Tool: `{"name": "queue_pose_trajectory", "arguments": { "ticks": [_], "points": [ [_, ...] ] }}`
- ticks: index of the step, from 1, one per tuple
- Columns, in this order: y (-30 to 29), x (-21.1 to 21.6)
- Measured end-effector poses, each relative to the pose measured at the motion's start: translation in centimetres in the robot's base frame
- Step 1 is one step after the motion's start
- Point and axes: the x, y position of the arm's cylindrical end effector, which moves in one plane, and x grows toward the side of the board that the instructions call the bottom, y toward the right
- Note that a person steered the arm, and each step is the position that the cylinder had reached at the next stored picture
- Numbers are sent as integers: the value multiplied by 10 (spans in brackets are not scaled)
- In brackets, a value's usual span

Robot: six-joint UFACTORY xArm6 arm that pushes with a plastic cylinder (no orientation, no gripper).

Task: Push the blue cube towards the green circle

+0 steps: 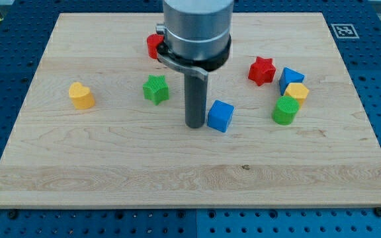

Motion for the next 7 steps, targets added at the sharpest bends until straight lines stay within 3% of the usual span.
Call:
{"name": "queue_pose_trajectory", "arguments": {
  "ticks": [1,3,4,5,6,7],
  "points": [
    [21,-5],
    [3,20],
    [57,20],
    [71,21],
    [41,20],
    [38,-15]
  ]
}}
